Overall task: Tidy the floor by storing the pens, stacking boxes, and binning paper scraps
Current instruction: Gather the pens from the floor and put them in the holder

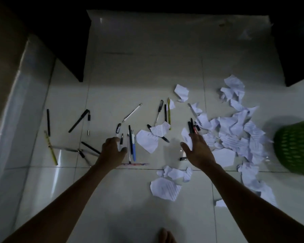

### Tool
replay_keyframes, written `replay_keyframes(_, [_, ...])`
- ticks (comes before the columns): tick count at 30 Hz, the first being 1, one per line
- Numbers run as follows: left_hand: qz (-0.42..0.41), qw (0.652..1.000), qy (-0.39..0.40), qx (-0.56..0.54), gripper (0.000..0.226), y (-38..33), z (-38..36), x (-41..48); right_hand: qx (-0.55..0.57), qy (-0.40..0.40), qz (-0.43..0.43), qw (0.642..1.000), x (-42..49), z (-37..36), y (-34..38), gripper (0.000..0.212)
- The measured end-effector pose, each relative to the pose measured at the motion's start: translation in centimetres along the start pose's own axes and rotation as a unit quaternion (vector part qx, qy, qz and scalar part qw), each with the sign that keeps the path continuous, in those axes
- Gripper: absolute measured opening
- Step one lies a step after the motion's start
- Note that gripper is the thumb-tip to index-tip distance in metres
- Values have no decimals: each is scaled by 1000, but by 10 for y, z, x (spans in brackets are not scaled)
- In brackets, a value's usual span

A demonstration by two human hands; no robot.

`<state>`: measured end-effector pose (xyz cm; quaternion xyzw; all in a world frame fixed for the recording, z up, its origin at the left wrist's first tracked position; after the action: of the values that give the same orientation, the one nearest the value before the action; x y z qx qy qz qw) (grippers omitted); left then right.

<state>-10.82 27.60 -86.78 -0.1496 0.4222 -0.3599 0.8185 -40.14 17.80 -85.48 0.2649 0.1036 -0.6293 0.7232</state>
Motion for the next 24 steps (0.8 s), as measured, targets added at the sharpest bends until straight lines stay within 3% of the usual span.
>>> replay_keyframes(6, [-48, 998, -33, 22, 56, 30, -40, 65, -55, -41, -85, 994, 47, -42, -17, 77])
replay_keyframes(11, [-53, 996, -54, 56, 76, 44, -75, 99, -84, -75, -128, 985, 65, -63, -32, 72])
replay_keyframes(15, [-35, 991, -42, 126, 76, 58, -102, 114, -95, -98, -129, 982, 80, -71, -39, 69])
replay_keyframes(17, [-50, 981, -72, 175, 75, 61, -111, 111, -98, -115, -121, 981, 89, -76, -36, 70])
replay_keyframes(20, [-54, 977, -132, 161, 80, 51, -117, 105, -106, -133, -79, 982, 102, -85, -21, 66])
replay_keyframes(24, [-40, 973, -138, 180, 74, 47, -124, 106, -149, -139, -44, 978, 110, -96, -4, 63])
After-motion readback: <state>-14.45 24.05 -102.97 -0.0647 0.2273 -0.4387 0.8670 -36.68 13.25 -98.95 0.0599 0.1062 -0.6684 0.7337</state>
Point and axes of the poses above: each hand's wrist, its own x-axis towards the middle knuckle, its own z-axis out of the back of the hand, y = z × x, the point moved 3 cm from there along x, towards the middle knuckle, and after that the axes turned 9 degrees about -x, right-handed, at the moved point
